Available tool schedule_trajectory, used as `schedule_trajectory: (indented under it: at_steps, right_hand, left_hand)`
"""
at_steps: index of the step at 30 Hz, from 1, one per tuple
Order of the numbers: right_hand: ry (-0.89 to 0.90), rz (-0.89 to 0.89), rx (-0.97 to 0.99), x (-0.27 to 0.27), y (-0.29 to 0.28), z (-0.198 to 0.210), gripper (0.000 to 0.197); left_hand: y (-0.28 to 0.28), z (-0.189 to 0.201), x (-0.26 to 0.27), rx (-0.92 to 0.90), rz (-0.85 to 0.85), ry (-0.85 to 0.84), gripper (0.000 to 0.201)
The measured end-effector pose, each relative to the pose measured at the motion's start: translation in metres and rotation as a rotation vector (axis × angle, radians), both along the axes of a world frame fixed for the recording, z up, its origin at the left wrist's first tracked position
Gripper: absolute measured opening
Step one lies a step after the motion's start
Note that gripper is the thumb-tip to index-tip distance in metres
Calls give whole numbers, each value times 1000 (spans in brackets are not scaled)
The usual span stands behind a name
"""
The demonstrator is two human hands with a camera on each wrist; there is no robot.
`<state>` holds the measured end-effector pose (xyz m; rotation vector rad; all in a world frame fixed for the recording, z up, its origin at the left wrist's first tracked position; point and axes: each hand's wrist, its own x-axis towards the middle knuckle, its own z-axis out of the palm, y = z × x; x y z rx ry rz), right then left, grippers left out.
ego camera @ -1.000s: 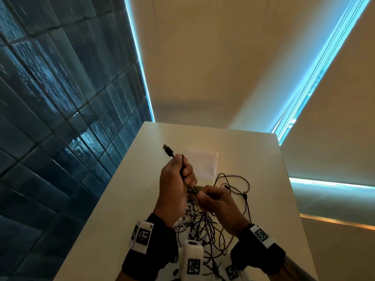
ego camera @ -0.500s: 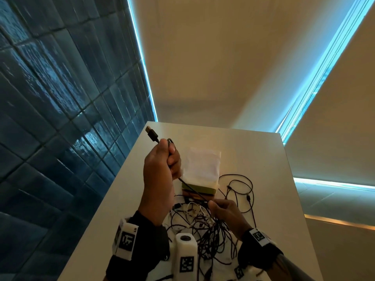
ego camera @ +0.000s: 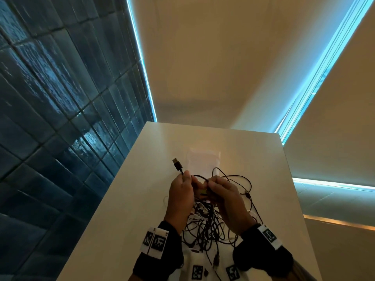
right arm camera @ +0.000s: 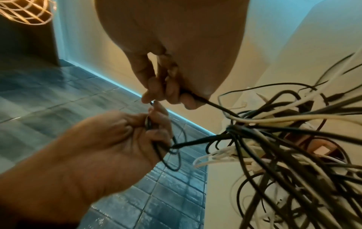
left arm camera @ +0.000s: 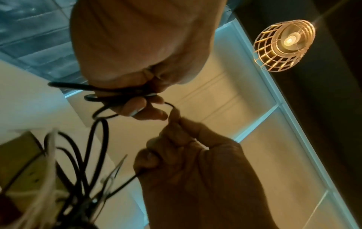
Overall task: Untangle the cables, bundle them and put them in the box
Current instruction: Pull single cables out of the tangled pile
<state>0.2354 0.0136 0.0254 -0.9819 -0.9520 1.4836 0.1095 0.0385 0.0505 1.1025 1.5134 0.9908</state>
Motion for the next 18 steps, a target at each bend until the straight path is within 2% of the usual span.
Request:
schedule_trajectory:
  at_steps: [2, 6, 11, 15, 18]
  right_hand:
    - [-16, 40, 39, -3, -6, 1, 17]
    - [-79, 90, 73, -1, -11, -1, 17]
    - [-115, 119, 130, 3, -13, -4, 19]
    - [-108, 127, 144, 3, -8, -10, 21]
    - [-128, 137, 117, 3, -8, -21, 33]
  left_hand:
    - [2, 2, 2, -32, 28, -59, 45]
    - [0, 7, 6, -68, -16, -294, 44]
    - [-5, 18, 9, -76, -71, -437, 39]
    - [-4, 20, 10, -58, -24, -523, 35]
    - [-1, 34, 5, 24, 40, -677, 34]
